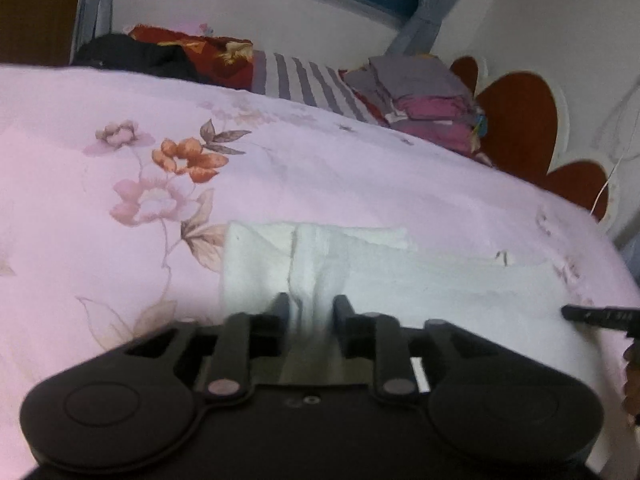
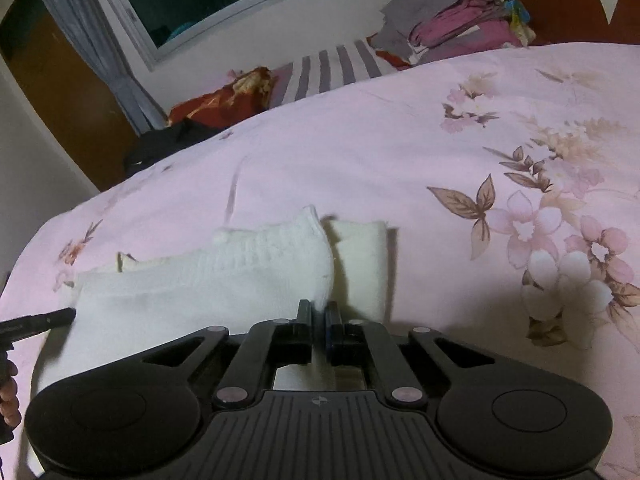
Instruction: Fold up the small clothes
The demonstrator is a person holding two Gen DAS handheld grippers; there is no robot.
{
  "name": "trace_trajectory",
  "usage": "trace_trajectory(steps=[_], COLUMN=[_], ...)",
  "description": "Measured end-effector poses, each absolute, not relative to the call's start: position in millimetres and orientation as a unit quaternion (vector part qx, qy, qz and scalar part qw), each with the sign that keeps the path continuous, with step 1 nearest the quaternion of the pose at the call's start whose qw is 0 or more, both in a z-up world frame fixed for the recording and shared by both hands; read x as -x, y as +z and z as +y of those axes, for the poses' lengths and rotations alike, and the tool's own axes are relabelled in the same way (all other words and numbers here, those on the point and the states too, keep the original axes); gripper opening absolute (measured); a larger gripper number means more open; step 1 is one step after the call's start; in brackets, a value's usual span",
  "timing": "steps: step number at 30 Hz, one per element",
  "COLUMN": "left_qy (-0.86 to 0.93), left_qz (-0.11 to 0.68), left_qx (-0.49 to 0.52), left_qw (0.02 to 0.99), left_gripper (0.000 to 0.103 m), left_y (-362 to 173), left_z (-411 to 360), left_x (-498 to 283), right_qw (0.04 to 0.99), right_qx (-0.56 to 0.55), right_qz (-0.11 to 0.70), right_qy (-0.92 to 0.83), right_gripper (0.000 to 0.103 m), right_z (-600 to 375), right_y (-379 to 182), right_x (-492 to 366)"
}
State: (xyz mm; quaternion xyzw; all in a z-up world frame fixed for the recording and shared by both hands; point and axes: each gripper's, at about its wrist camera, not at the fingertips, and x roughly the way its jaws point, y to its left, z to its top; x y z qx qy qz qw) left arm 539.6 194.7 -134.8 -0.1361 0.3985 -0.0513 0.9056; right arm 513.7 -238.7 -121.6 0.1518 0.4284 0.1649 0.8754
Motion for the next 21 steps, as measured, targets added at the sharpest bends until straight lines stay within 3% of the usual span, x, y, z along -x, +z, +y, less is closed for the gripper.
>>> trace_trajectory(steps=[1, 2, 3, 10, 14, 16, 21], left_qy=[-0.05, -0.05, -0.056, -0.116, -0.059, -0.066, -0.038], left_qz=[0.397, 0.388, 0.372, 0.363, 0.398, 0.389, 0.391], left_qx=[0.136, 0.142, 0.154, 0.095, 0.122, 0.105, 0.054], left_qw=[0.906, 0.909, 0.914, 0.92, 0.907, 0.913, 0.918], left_gripper=[0.042, 0.054, 0.058, 0.074, 0.071, 0.075, 0.073], left_y=[-128.8, -123.1, -119.3, -119.3, -138.6, -141.4, -142.5], left_z=[193.7, 192.0, 188.3, 92.4, 89.3, 90.5, 127.1], left_x=[-532.1, -521.8, -512.6, -535.0, -562.2, -563.7, -547.0], right_qw=[0.875, 0.879, 0.886, 0.904, 0.891, 0.882, 0.906], right_qx=[-0.147, -0.137, -0.127, -0.001, -0.019, -0.013, 0.006], right_qz=[0.432, 0.431, 0.417, 0.356, 0.381, 0.399, 0.388], right_qy=[0.159, 0.154, 0.156, 0.237, 0.246, 0.25, 0.166], right_gripper=[0.013, 0.033, 0.045, 0.045, 0.045, 0.045, 0.045], right_z=[-239.2, -237.3, -235.1, -129.4, -98.8, -95.0, -155.7], right_y=[-118.7, -111.0, -103.9, -84.8, -98.0, -108.3, -119.2], right_x=[-511.0, -507.7, -497.8, -475.5, -507.4, -517.4, -519.7])
